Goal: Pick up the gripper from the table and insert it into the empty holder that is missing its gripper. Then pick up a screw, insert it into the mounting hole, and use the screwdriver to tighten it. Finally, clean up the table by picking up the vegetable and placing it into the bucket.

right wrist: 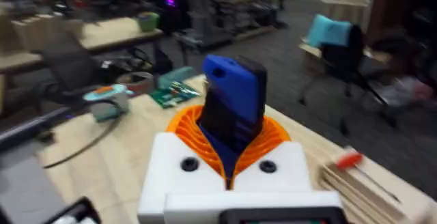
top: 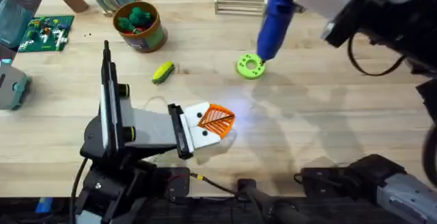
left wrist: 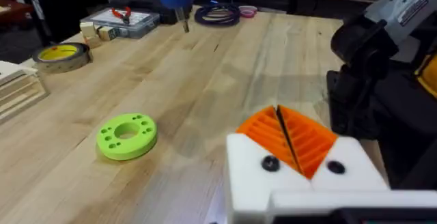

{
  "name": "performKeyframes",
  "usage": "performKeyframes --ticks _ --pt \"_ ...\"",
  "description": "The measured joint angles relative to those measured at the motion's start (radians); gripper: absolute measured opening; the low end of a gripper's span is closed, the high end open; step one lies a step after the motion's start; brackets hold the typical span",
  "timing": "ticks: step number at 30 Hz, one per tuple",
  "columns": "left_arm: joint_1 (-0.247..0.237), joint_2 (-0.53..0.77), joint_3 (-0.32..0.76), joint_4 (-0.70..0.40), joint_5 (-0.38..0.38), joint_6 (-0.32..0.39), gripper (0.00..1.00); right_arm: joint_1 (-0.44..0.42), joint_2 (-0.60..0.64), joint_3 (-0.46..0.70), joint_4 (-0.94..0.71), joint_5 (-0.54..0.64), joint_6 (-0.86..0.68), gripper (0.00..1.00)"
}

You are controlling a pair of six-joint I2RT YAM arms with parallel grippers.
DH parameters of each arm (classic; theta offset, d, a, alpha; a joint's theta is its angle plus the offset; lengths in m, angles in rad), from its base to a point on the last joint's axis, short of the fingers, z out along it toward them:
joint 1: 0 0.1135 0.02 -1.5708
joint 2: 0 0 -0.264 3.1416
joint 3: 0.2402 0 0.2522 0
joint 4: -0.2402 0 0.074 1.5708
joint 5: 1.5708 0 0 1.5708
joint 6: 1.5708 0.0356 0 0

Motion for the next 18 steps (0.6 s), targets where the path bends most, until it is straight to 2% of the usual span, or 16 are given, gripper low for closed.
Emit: performKeyframes --ticks 8,18 --pt "0.000 0.000 0.000 0.000 0.000 0.000 0.007 0.164 0.014 0.000 0.172 0.005 0.005 0.010" --pt "0.000 0.000 0.000 0.000 0.000 0.000 0.007 0.355 0.147 0.000 0.350 0.009 0.012 0.010"
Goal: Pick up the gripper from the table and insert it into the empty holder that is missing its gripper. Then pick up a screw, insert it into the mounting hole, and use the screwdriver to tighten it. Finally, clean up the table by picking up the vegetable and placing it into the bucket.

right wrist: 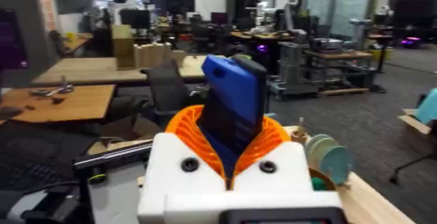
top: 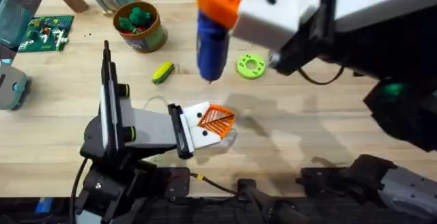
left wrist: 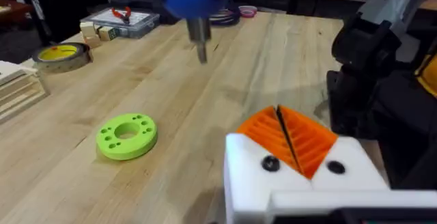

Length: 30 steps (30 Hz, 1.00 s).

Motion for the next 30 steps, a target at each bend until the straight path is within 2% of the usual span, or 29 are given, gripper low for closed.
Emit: performKeyframes --ticks 8,20,30 --pt "0.000 0.000 0.000 0.000 0.000 -0.008 0.007 0.078 0.035 0.000 0.009 0.002 0.000 0.010" --pt "0.000 0.000 0.000 0.000 0.000 -0.061 0.007 0.081 0.035 0.000 -0.008 -0.033 0.000 0.010" --pt "0.000 0.000 0.000 0.000 0.000 -0.072 0.007 0.084 0.037 0.000 -0.007 -0.064 0.000 0.010"
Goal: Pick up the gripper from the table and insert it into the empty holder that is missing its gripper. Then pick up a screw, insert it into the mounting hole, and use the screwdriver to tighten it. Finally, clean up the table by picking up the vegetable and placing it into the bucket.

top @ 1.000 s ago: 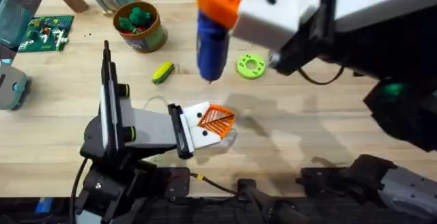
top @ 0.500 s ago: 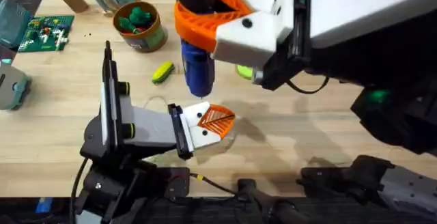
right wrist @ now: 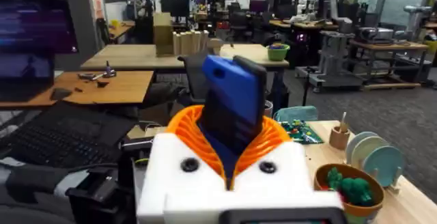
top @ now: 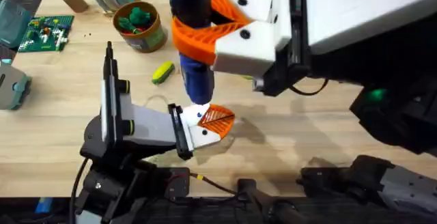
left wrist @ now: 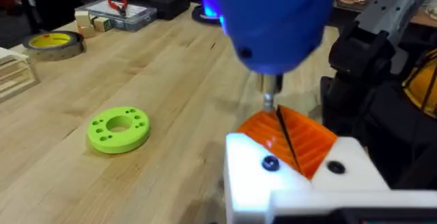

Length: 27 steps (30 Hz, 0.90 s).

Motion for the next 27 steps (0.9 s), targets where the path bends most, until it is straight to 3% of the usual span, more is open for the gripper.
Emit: performKeyframes --ticks 27 --pt "0.000 0.000 0.000 0.000 0.000 0.000 0.007 0.030 0.065 0.000 0.003 -0.001 0.000 0.010"
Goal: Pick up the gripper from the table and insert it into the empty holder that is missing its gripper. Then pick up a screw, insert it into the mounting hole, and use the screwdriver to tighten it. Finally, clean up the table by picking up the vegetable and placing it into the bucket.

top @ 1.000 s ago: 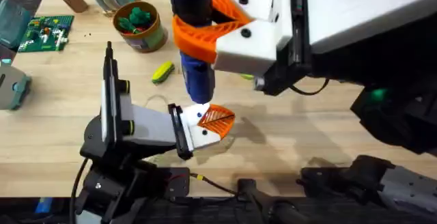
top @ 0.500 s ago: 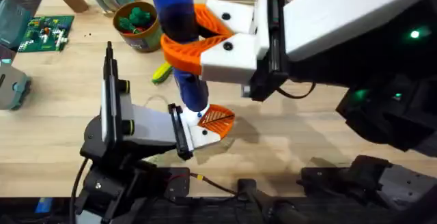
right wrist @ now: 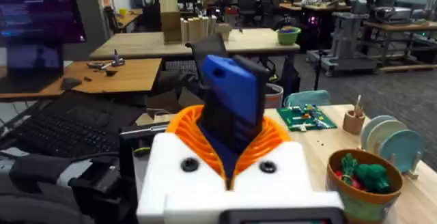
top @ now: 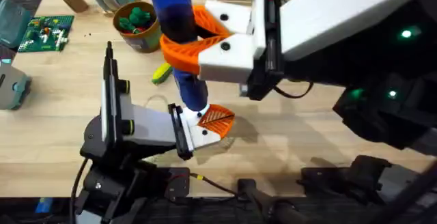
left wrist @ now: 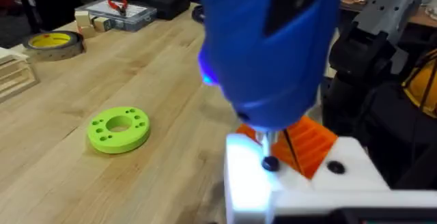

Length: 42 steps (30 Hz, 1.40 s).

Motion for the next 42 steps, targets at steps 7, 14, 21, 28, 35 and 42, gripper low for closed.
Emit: performKeyframes --ticks 7,14,21,28,35,42 --pt "0.000 0.000 0.000 0.000 0.000 0.000 0.007 0.000 0.009 0.000 -0.002 0.000 0.000 0.010" --pt "0.000 0.000 0.000 0.000 0.000 0.000 0.007 0.001 0.009 0.000 -0.003 0.000 0.000 0.010" --pt "0.000 0.000 0.000 0.000 0.000 0.000 0.007 0.005 0.009 0.000 -0.007 0.000 0.000 0.010" --pt "0.000 0.000 0.000 0.000 0.000 -0.001 0.007 0.005 0.009 0.000 -0.025 0.000 0.000 0.010" --pt "0.000 0.000 0.000 -0.003 0.000 -0.011 0.007 0.005 0.009 0.000 -0.037 0.001 0.000 0.010" --pt "0.000 0.000 0.000 -0.003 0.000 -0.019 0.007 0.005 0.013 0.000 -0.036 0.003 0.000 0.010"
